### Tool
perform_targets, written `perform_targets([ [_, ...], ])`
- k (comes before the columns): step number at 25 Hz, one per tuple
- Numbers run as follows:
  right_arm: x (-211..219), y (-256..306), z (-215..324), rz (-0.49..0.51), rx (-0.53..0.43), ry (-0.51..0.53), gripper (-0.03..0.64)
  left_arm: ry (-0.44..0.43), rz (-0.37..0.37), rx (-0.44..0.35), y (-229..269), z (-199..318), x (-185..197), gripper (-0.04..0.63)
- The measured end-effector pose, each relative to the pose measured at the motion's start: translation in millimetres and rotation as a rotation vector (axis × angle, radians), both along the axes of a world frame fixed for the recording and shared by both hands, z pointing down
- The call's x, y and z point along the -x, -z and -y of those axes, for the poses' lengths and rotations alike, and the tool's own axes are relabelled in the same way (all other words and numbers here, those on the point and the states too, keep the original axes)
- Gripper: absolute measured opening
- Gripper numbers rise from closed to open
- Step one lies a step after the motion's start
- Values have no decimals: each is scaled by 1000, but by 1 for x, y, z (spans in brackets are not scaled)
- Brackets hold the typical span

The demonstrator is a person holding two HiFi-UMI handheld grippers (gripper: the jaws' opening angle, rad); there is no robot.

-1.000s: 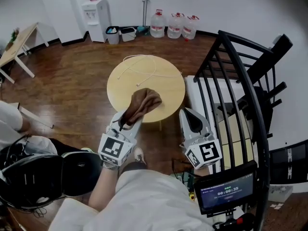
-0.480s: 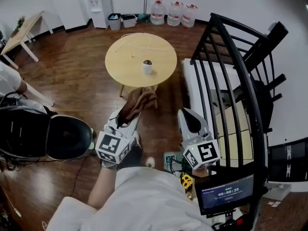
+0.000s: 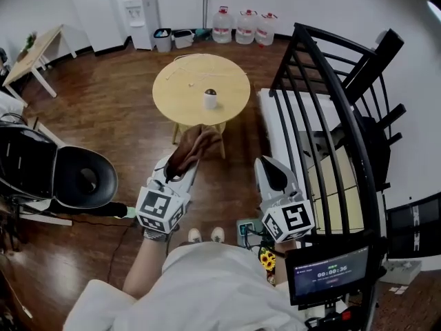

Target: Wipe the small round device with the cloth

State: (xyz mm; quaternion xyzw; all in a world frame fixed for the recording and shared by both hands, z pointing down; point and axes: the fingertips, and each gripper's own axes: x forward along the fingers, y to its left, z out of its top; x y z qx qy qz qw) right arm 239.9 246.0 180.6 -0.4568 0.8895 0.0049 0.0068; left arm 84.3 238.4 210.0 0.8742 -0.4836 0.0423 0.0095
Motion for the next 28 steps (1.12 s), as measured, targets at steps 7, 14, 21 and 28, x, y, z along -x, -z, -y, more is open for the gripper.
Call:
perform_targets([
  [7, -3, 4, 8, -22, -13, -27, 3, -7, 17, -23, 6, 9, 3, 71],
  [14, 7, 3, 16, -8, -18, -13, 3, -24, 24, -48, 13, 20, -4, 71],
  [21, 6, 6, 16, -14, -8, -18, 3, -34, 21, -37, 17, 19, -12, 71],
  [28, 15, -2, 20, -20, -12, -14, 3, -54, 27, -48, 9, 23, -12, 71],
])
